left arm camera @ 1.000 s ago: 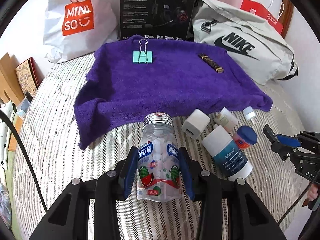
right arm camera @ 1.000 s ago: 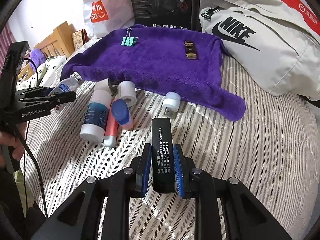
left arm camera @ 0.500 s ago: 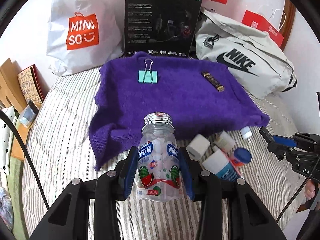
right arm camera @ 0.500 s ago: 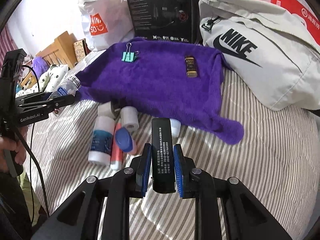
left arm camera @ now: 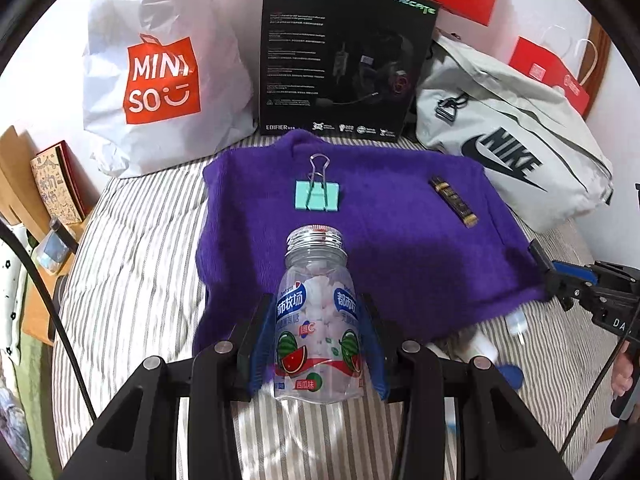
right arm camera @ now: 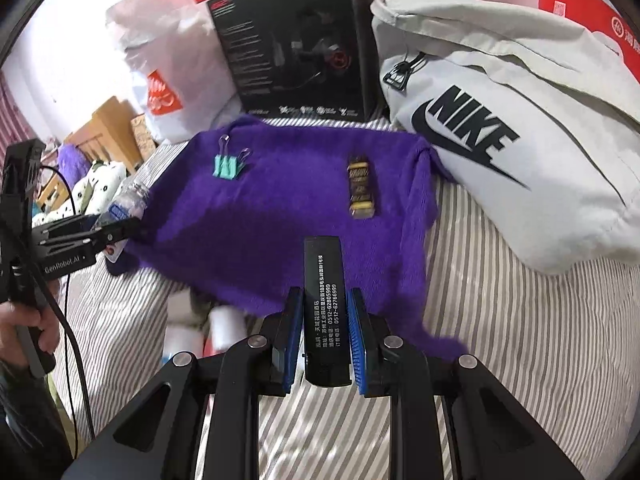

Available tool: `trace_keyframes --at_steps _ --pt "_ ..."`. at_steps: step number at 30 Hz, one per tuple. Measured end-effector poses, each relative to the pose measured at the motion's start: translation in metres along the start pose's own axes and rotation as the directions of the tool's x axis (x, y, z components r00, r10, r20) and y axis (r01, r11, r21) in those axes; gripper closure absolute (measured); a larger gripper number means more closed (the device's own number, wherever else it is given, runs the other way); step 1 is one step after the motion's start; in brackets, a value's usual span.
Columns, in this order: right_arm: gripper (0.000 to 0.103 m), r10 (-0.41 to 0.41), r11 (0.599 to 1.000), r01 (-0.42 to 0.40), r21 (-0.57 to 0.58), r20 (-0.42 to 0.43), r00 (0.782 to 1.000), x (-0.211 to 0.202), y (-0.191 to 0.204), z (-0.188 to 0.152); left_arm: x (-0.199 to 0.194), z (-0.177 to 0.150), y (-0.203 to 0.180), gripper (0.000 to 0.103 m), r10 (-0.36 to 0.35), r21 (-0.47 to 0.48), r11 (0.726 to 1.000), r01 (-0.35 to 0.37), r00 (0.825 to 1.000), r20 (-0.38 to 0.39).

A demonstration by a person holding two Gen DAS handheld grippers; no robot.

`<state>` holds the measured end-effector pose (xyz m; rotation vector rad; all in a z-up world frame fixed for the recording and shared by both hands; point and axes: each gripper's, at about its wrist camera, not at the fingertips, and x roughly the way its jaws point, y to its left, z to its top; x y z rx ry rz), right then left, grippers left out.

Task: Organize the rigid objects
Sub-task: 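Carry the jar with the left tool while the right tool carries the black box over the towel, then set the jar beside the clip and open the left tool while the right tool releases the box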

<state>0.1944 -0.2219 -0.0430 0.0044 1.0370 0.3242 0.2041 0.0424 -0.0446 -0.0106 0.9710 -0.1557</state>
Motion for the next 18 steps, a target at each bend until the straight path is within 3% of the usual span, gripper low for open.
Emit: trace_keyframes --at_steps 8,18 --pt "0.081 -0.01 1.0 0.01 -0.007 -0.02 1.0 0.029 -0.008 0.026 0.029 0.023 0.005 0.064 -0.001 -0.016 1.0 0.0 1.0 -0.018" --pt "0.081 -0.031 0.999 0.028 -0.029 -0.083 0.996 0.058 -0.013 0.03 0.06 0.037 0.011 0.064 0.013 -0.031 0.999 -0.014 0.999 -0.05"
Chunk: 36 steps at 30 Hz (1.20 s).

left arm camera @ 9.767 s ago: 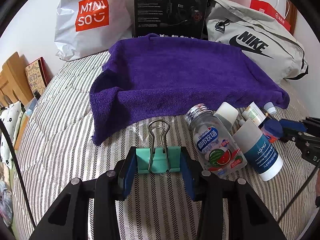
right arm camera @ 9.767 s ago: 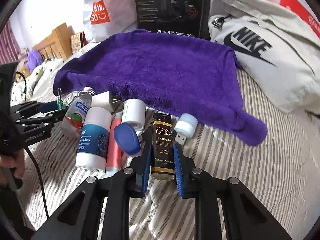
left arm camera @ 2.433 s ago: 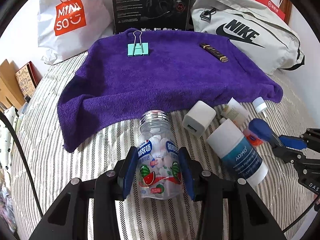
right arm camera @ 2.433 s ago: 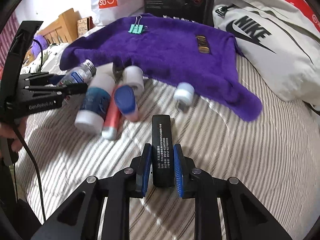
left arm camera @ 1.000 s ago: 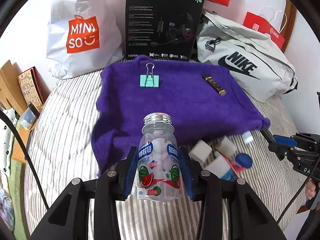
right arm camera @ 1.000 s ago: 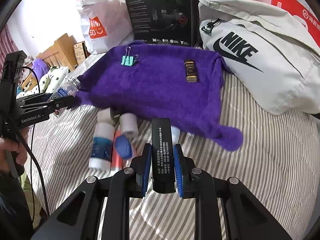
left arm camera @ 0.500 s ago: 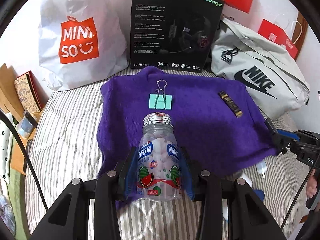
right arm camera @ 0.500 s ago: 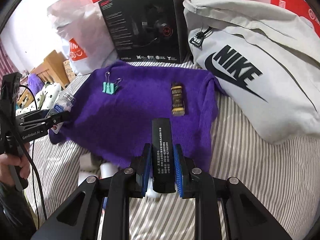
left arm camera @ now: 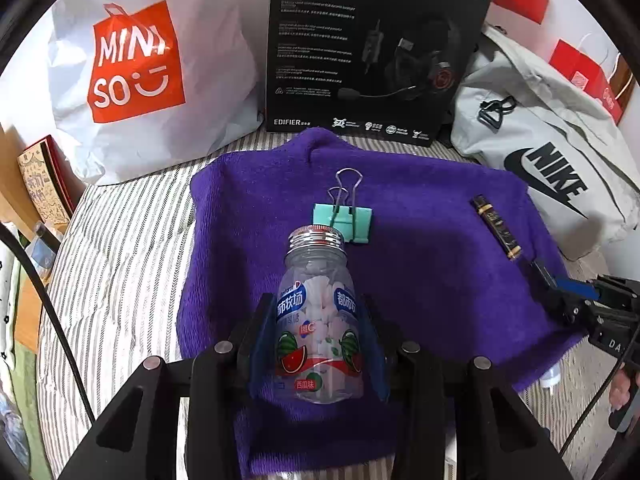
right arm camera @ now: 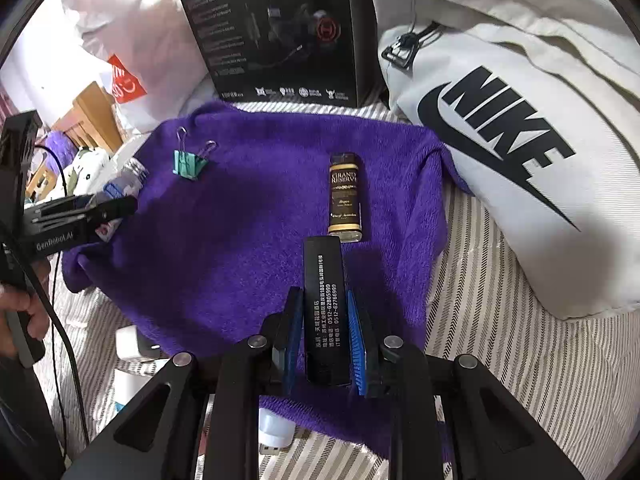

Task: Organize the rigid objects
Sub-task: 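Set the jar beside the clip and open the left tool while the right tool releases the box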

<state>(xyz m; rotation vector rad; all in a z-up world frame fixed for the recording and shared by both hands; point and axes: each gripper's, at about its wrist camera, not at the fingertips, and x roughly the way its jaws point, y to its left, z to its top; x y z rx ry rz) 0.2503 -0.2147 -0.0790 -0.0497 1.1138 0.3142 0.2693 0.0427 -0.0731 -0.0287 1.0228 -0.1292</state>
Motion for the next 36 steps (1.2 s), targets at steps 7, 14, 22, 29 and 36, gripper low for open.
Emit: trace_keyframes --at_steps 7,14,22,29,36 --pt "0.081 -0.023 1.0 0.023 -0.02 -0.024 0.999 0.015 0.0 -0.001 0.016 0.005 0.003 0.064 0.004 -0.01 1.0 -0.004 1.0 -0.017" --pt "0.081 -0.024 0.999 0.024 -0.034 -0.016 1.0 0.018 0.001 -0.003 0.028 0.007 0.004 0.064 0.012 -0.014 1.0 -0.013 0.999 -0.037" --pt "0.08 -0.011 0.999 0.011 -0.044 -0.012 1.0 0.022 0.004 -0.003 0.037 0.012 -0.006 0.064 0.059 0.034 0.998 -0.057 0.997 -0.049" --pt "0.073 0.003 0.999 -0.004 -0.053 -0.021 1.0 0.021 0.005 -0.003 0.04 0.013 -0.014 0.064 0.095 0.064 0.994 -0.092 0.994 -0.047" --pt "0.047 0.017 0.999 -0.018 -0.04 -0.016 1.0 0.006 0.008 -0.004 0.03 -0.005 -0.017 0.034 0.119 0.1 0.989 -0.112 0.99 -0.07"
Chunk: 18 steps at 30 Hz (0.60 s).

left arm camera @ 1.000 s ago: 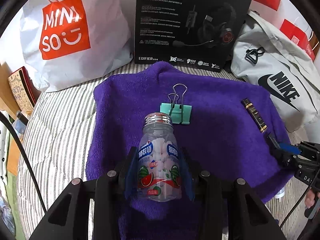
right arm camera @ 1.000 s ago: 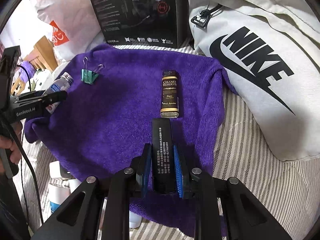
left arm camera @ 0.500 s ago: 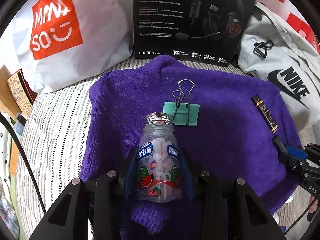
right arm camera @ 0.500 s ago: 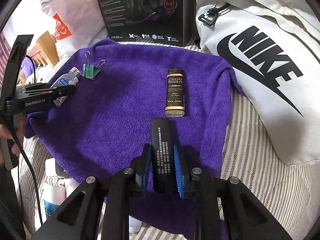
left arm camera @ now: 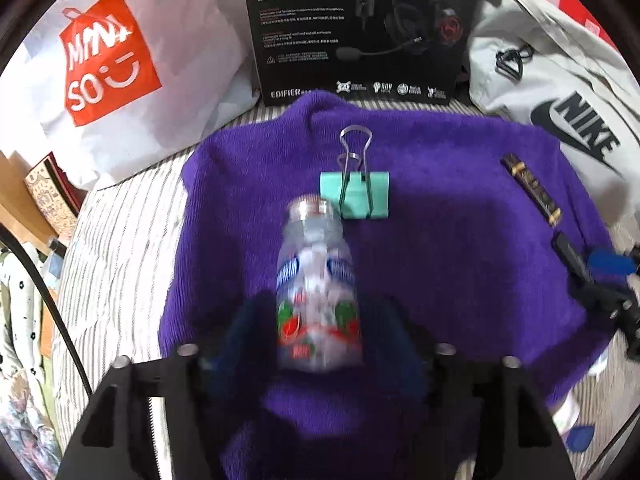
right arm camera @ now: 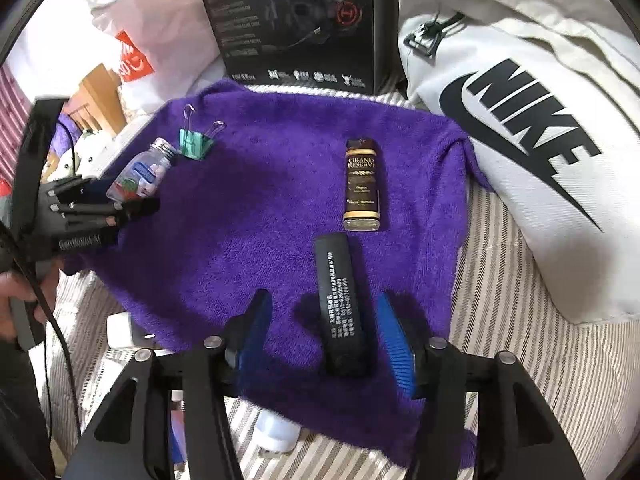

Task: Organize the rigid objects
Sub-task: 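Set the jar beside the clip and open the left tool while the right tool releases the box, then grasp the white ADMD stick with the left tool while the right tool approaches the white USB lamp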

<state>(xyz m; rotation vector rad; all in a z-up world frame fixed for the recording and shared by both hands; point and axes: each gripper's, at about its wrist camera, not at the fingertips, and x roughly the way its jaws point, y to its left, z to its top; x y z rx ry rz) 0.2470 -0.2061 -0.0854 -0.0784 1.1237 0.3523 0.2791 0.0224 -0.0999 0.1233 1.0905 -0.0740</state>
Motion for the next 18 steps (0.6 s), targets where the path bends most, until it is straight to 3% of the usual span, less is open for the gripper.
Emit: trace_keyframes --at_steps 6,11,13,18 --pt "0.039 -0.011 0.998 0.008 0.057 0.05 0.999 -0.034 -0.006 -0.011 -0.026 -0.018 0.005 0.034 0.007 -0.043 0.999 -0.006 1.0 0.009" --pt "0.034 -0.031 0.995 0.022 0.1 0.091 0.995 -0.069 -0.006 -0.037 -0.072 -0.037 0.001 0.032 0.001 -0.042 0.999 0.003 0.997 0.075" --pt "0.034 -0.029 0.993 0.017 0.117 0.106 0.994 -0.081 -0.005 -0.05 -0.087 -0.046 -0.006 0.028 -0.027 -0.04 0.999 0.031 0.995 0.095" --pt "0.03 -0.023 0.99 0.002 0.141 0.146 0.989 -0.105 0.002 -0.084 -0.103 -0.068 -0.031 0.027 -0.112 -0.036 0.993 0.116 0.988 0.102"
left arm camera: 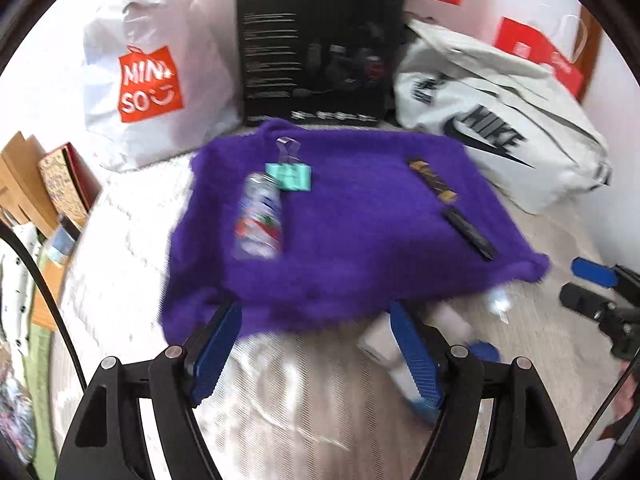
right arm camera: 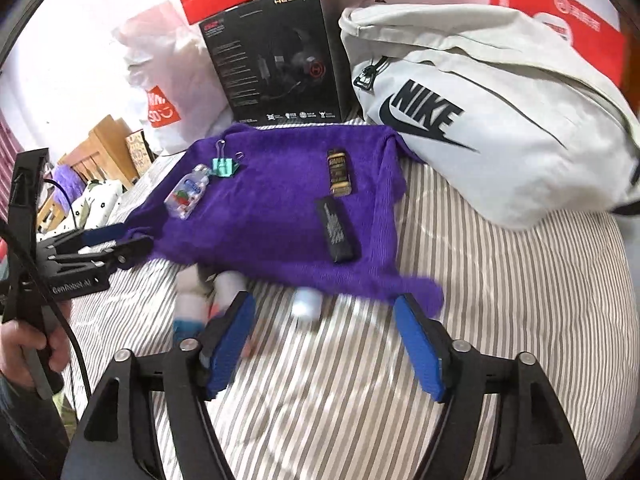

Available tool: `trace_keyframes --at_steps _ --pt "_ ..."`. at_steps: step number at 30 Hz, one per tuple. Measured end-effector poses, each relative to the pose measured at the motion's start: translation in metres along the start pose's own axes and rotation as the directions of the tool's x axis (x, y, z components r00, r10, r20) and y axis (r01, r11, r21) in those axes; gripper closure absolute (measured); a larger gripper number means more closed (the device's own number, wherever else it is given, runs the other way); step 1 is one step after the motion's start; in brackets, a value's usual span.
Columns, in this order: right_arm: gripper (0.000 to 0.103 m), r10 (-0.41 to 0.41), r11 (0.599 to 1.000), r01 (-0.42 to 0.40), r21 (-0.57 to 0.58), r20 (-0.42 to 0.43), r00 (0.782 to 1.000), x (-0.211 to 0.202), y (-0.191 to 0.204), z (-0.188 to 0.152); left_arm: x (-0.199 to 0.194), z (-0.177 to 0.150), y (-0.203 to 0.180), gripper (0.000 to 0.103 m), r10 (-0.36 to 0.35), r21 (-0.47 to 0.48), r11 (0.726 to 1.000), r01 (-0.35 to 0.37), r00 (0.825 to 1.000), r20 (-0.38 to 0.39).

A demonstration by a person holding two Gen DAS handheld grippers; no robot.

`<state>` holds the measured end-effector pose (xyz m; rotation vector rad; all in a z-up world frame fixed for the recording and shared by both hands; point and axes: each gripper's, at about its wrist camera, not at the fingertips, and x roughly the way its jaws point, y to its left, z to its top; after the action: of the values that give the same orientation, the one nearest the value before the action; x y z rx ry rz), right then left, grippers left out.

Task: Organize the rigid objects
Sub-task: 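Grasp the white ADMD stick with the left tool while the right tool approaches the white USB lamp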

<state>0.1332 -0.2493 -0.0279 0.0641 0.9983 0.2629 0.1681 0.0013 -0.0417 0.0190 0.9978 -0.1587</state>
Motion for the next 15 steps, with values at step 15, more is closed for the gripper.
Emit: trace_keyframes --at_steps 15 --pt "0.025 -0.016 0.985 0.013 0.174 0.017 1.0 -0.022 -0.009 -0.072 0.017 -0.057 -0.063 0.026 -0.043 0.073 0.996 0.051 0.993 -0.112"
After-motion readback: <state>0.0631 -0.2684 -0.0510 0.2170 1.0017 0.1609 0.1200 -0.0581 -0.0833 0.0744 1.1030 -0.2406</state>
